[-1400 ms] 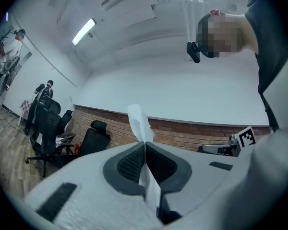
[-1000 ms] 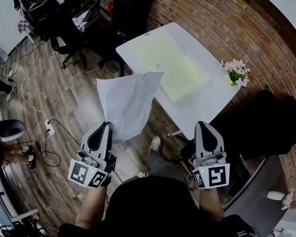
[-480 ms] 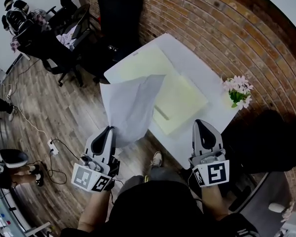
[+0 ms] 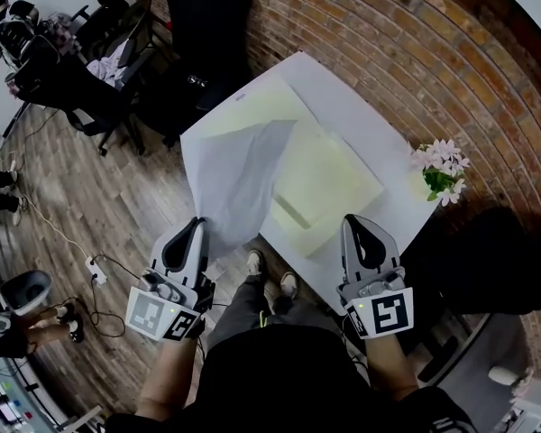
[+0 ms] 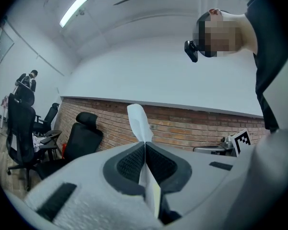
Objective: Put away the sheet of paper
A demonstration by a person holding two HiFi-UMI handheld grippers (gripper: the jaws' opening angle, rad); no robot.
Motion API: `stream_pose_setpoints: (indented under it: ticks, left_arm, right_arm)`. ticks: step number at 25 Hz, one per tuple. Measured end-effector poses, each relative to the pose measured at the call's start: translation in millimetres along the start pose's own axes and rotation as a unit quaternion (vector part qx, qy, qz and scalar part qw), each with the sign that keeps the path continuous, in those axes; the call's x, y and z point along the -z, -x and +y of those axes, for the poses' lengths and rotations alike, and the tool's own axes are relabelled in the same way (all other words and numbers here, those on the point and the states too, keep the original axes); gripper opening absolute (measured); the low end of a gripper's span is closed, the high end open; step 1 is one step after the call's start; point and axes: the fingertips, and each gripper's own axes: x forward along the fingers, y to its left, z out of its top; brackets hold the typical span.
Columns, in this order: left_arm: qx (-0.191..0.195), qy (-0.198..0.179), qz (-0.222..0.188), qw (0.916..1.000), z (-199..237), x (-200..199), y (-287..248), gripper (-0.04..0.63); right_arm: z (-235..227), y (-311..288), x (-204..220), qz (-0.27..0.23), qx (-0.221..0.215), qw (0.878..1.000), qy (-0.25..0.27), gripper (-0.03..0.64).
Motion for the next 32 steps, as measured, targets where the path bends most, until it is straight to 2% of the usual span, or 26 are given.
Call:
stream_pose_setpoints:
  ticks: [8, 15, 23, 28, 32]
  left_arm:
    - [0.066, 0.031, 0.012, 0.9972, 23, 2, -45, 0.031]
    - [0.107, 0.034, 0.037, 0.993, 36, 13, -84, 0.031]
    - [0.146, 0.064, 0.101, 0.982, 50, 66, -141, 0.031]
    - [0.167, 0.086, 0.123, 0.9744, 57, 96, -174, 0.031]
    - [0.17, 0.087, 0.152, 0.9697, 70, 125, -200, 0.031]
  right_arm:
    - [-10, -22, -10, 0.011, 0.064, 0.998, 0.002, 0.014]
    - [-25, -27, -3, 0.018, 0.098, 0.995, -0.006, 0.014]
    - [-48, -15, 4, 0.027, 0.143, 0.989, -0.013, 0.014]
    - [-62, -8, 8, 0.033, 0.166, 0.985, -0.016, 0.014]
    - [-70, -4, 11, 0.037, 0.181, 0.983, -0.017, 0.014]
